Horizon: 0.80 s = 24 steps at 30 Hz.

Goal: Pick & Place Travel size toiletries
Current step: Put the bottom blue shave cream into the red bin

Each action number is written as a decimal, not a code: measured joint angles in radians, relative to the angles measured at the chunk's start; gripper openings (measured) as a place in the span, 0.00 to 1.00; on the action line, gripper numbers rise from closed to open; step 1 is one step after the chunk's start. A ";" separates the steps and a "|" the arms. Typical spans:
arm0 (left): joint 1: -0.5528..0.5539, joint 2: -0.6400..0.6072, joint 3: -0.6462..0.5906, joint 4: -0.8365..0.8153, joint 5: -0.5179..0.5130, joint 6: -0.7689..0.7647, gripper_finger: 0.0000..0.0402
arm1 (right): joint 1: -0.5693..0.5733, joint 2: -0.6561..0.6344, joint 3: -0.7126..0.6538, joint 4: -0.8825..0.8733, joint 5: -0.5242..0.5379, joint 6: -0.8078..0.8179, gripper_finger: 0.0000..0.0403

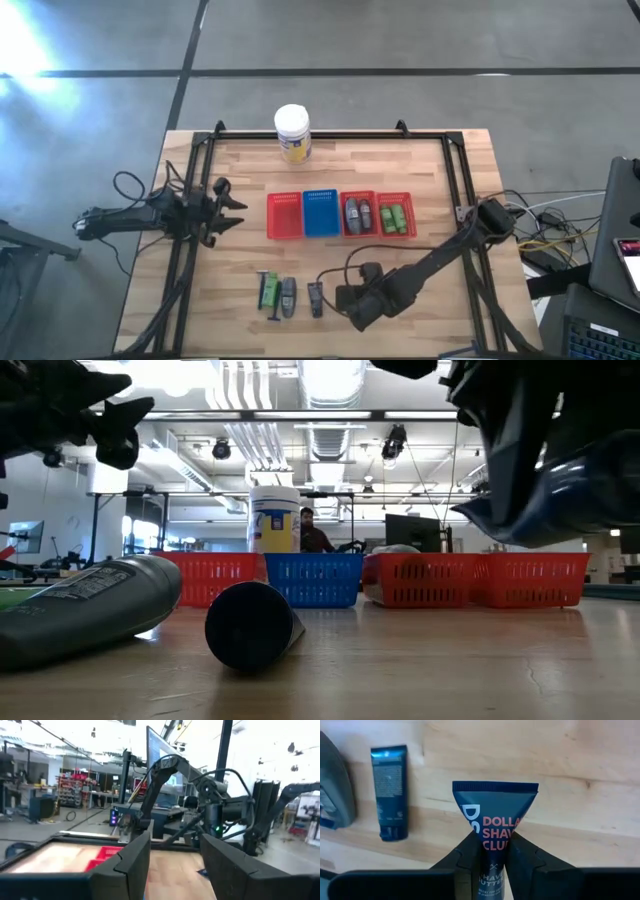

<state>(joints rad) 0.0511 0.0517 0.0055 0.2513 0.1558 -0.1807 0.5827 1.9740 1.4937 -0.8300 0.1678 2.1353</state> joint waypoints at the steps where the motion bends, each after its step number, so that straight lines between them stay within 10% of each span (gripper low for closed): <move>1: 0.000 0.000 0.000 0.024 -0.001 -0.046 0.45 | -0.005 -0.001 0.000 0.004 0.004 -0.004 0.16; 13: 0.000 -0.002 0.000 0.218 -0.193 -0.889 0.45 | -0.080 -0.004 0.001 0.081 0.055 -0.120 0.14; 24: -0.027 0.132 0.135 -0.202 -0.088 -0.685 0.45 | -0.107 -0.045 0.002 0.077 0.122 -0.131 0.12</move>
<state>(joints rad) 0.0242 0.1834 0.1406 0.0493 0.0677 -0.8662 0.4760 1.9288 1.4952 -0.7532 0.2902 2.0047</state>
